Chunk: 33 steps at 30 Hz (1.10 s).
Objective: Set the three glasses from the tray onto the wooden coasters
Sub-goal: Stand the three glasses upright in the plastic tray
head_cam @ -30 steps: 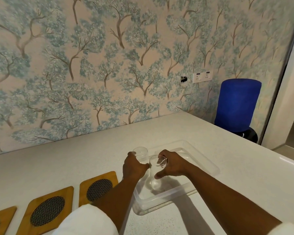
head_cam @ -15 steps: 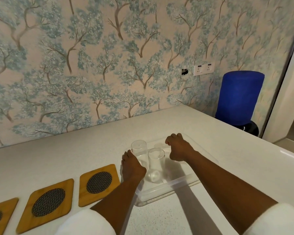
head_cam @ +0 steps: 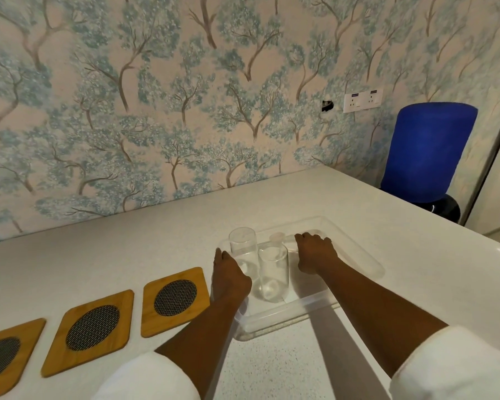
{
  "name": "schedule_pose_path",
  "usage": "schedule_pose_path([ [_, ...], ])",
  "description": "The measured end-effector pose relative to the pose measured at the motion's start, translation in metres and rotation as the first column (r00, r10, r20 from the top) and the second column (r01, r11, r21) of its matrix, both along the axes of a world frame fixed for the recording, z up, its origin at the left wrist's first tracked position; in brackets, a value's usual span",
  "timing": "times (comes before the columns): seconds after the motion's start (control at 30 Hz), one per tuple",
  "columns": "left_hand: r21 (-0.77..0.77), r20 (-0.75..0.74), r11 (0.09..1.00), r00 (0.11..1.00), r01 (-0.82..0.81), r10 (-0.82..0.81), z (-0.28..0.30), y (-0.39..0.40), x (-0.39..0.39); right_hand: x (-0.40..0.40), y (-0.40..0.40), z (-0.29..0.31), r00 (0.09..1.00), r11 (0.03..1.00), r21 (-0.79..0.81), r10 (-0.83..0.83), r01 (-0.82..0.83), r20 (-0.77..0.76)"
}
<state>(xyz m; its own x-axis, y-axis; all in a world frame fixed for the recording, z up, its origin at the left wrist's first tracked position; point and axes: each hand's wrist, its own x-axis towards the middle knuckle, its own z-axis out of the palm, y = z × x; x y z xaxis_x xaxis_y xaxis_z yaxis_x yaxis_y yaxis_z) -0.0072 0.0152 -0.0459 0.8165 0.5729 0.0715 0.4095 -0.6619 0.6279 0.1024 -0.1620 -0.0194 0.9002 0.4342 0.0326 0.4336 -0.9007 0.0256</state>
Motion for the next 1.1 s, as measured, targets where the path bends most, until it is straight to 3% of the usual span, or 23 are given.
schedule_pose_path([
  [0.13,0.028,0.004,1.0,1.0,0.003,-0.004,-0.001,0.0,0.0,0.0,0.002,-0.004,0.999,1.0,0.011,0.021,-0.021,0.028],
  [0.27,0.033,0.008,0.999,1.0,0.006,-0.006,0.0,-0.001,0.0,0.004,0.006,-0.003,1.0,0.978,0.209,0.014,-0.011,-0.017],
  [0.47,0.024,0.018,1.0,1.0,-0.004,0.003,0.0,-0.001,-0.002,0.013,0.012,0.006,0.977,0.741,0.666,0.072,0.082,-0.2],
  [0.6,0.014,0.024,1.0,1.0,-0.016,0.016,0.0,-0.002,-0.004,0.013,0.011,-0.003,0.935,0.595,0.789,0.169,0.155,-0.311],
  [0.7,0.013,0.026,1.0,0.999,-0.026,0.026,0.002,-0.003,-0.005,0.013,0.009,-0.009,0.906,0.537,0.822,0.229,0.187,-0.355],
  [0.9,0.016,0.04,0.999,0.998,-0.042,0.041,0.005,-0.004,-0.007,0.013,0.009,-0.006,0.899,0.628,0.76,0.22,0.166,-0.378],
  [1.03,0.018,0.028,0.999,0.999,-0.038,0.038,0.008,-0.005,-0.008,0.002,0.004,0.007,0.876,0.851,0.475,0.037,0.224,-0.48],
  [1.1,0.014,0.009,1.0,1.0,-0.027,0.027,0.009,-0.005,-0.009,-0.004,0.0,0.01,0.857,0.913,0.333,-0.031,0.234,-0.515],
])
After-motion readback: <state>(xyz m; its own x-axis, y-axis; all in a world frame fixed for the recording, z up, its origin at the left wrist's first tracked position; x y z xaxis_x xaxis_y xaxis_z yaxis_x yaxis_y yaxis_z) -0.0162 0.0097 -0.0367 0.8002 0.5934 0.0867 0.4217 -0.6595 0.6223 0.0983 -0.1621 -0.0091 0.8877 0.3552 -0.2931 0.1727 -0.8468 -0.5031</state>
